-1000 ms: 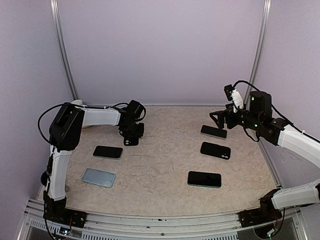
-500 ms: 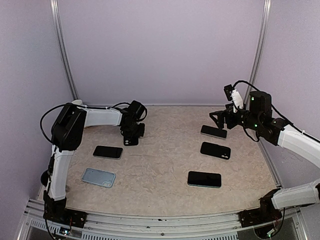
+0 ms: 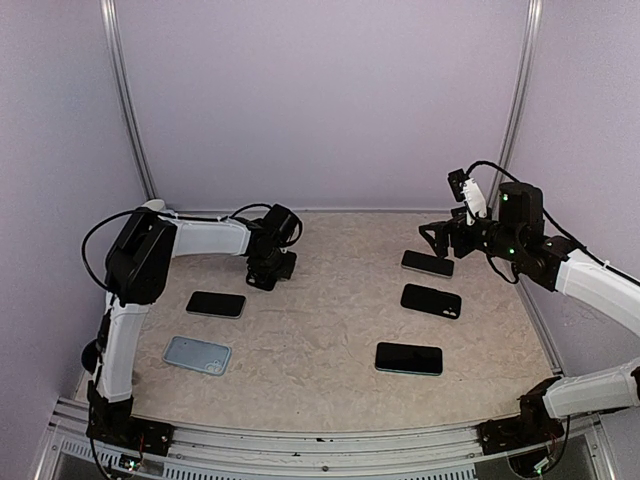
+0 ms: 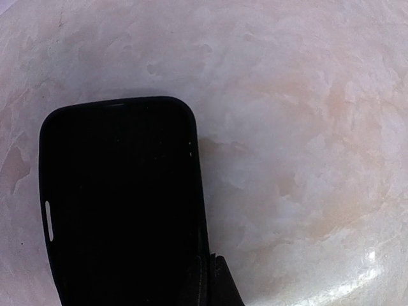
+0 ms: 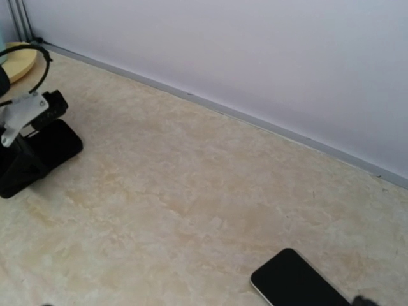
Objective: Put the phone into the phone case
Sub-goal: Move the phone case to the center of the board.
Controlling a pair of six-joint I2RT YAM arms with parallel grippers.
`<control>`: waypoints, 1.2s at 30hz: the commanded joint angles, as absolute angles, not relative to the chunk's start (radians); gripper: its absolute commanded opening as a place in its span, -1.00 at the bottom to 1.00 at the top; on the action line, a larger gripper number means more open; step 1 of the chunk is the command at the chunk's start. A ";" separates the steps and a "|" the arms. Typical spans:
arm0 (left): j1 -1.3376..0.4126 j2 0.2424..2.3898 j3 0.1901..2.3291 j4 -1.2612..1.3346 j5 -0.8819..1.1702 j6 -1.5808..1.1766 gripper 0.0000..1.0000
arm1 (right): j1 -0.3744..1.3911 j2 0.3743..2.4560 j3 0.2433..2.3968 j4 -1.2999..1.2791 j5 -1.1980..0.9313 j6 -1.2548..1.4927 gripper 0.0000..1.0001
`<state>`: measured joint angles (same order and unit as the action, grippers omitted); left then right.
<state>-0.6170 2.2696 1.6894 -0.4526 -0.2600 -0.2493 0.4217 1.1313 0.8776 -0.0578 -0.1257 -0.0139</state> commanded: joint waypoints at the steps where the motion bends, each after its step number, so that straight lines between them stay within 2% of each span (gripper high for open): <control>1: -0.663 2.229 1.678 -0.463 -0.256 -0.129 -1.00 | 0.433 1.121 0.900 -0.067 -0.112 -0.020 0.99; 16: -0.752 2.125 1.558 -0.377 -0.092 0.150 -1.00 | 0.433 1.127 0.896 -0.063 -0.096 -0.023 0.99; 24: -0.776 2.075 1.502 -0.311 -0.014 0.194 -1.00 | 0.433 1.137 0.891 -0.062 -0.091 -0.019 0.99; 32: -0.789 2.070 1.487 -0.314 -0.051 0.180 -0.47 | 0.433 1.144 0.901 -0.077 -0.022 -0.016 0.99; 35: -0.793 2.038 1.458 -0.277 -0.057 0.146 -0.33 | 0.432 1.172 0.931 -0.118 0.004 0.030 0.99; 36: -0.798 2.016 1.448 -0.268 -0.073 0.137 -0.20 | 0.432 1.182 0.940 -0.120 0.058 0.066 0.99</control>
<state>-0.7815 2.0983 1.4796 -0.3294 -0.0437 0.1680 0.4217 1.1469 0.8886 -0.0761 -0.0410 -0.0067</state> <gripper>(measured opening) 0.322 0.996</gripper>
